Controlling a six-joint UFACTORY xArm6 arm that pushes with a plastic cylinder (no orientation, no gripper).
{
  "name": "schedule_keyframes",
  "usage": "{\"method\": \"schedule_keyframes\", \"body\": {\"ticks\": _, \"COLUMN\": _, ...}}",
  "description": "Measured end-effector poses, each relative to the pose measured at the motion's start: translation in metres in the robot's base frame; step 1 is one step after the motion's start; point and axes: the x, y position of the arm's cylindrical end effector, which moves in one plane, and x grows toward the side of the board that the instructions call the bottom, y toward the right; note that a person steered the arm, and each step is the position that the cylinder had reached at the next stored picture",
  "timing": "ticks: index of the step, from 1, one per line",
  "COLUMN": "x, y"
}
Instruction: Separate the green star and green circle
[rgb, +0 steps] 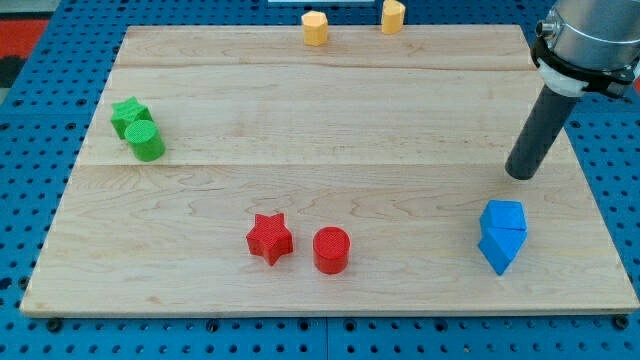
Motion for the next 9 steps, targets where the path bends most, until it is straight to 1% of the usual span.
{"method": "schedule_keyframes", "body": {"ticks": 4, "x": 0.002, "y": 0.0}}
{"method": "schedule_keyframes", "body": {"ticks": 5, "x": -0.004, "y": -0.02}}
{"method": "schedule_keyframes", "body": {"ticks": 6, "x": -0.029, "y": -0.08}}
{"method": "schedule_keyframes", "body": {"ticks": 7, "x": -0.036, "y": -0.187}}
{"method": "schedule_keyframes", "body": {"ticks": 8, "x": -0.023, "y": -0.265}}
{"method": "schedule_keyframes", "body": {"ticks": 9, "x": 0.024, "y": -0.318}}
